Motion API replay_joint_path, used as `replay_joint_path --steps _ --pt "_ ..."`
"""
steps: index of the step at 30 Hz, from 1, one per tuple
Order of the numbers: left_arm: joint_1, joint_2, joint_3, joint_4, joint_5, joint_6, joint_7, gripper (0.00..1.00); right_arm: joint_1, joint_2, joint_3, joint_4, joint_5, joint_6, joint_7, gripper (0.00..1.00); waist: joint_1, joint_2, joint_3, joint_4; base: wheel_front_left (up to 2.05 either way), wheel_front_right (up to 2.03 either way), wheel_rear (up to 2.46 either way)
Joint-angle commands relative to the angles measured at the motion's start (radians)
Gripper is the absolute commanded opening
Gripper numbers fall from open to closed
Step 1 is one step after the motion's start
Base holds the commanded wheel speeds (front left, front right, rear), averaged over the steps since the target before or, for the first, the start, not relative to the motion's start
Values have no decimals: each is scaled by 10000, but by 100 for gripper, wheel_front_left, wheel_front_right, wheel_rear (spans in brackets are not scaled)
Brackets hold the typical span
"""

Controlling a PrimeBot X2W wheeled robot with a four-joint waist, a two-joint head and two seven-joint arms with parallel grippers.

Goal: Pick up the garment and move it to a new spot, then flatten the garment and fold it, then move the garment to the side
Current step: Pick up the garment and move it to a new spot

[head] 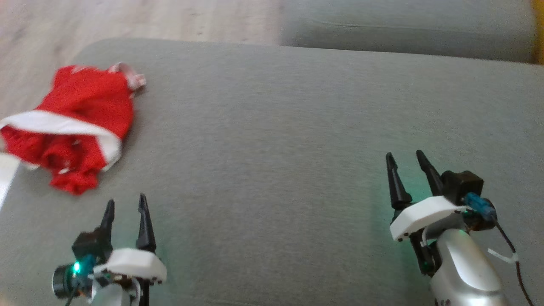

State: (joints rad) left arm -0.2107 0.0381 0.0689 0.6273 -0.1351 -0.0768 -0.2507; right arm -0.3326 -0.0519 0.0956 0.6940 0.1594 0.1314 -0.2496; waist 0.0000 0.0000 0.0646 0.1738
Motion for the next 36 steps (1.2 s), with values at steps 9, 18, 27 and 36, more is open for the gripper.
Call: replay_joint_path --steps 9,18,27,36 --pt "320 123 366 -377 -95 -76 -111 100 1 16 1008 -282 495 -7 -122 100 0 0 105 2336 0 0 0" --pt "-94 124 465 -541 138 -254 -111 100 -103 16 1279 -182 503 -7 -122 100 0 0 381 2370 0 0 0" --pt "-2413 726 529 -353 -30 -493 -111 100 -442 16 1044 -315 -17 -7 -122 100 0 0 1232 1898 0 0 0" --pt "-5202 2123 -204 1876 -1246 -534 -5 100 -1015 12 1224 -956 -408 -7 -122 100 0 0 2585 1016 0 0 0"
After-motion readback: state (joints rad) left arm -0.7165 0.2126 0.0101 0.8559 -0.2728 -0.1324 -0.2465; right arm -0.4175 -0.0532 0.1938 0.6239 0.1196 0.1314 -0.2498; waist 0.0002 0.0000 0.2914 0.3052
